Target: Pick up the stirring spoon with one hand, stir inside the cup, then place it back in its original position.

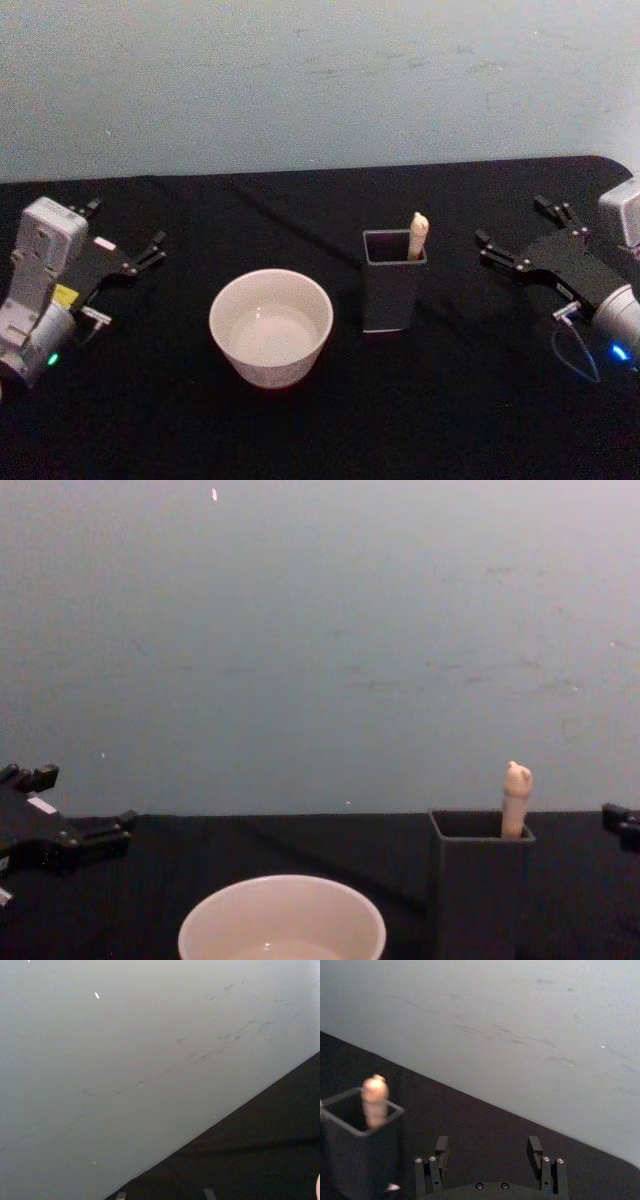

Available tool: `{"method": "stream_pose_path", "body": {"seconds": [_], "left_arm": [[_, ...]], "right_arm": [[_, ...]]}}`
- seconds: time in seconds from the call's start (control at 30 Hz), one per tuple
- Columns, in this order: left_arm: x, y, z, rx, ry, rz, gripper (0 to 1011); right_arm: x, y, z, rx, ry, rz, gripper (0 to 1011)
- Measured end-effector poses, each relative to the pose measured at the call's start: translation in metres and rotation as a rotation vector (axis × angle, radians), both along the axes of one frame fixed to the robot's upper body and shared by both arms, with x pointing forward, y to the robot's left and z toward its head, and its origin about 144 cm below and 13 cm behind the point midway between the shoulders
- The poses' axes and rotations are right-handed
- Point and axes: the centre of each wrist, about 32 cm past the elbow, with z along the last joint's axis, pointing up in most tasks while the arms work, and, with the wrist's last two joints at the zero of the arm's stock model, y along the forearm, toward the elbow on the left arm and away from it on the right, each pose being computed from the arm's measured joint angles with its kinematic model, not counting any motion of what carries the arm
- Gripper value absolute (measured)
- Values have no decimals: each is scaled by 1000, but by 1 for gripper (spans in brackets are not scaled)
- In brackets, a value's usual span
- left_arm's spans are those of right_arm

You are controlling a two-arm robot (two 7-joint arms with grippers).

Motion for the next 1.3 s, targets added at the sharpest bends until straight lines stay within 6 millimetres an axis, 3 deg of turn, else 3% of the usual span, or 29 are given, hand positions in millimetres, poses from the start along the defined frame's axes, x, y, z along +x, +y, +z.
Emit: {"method": "stream_pose_path", "body": {"seconds": [0.3,0.6,1.3], "left_arm": [[0,0,0,0,0,0,1001],[0,0,0,0,0,0,1001],[0,0,0,0,0,0,1001]], "right_arm": [[-15,0,14,109,55,125,1000],[-17,10,17,173,108,207,1000],[16,47,10,183,99,221,1002]]}}
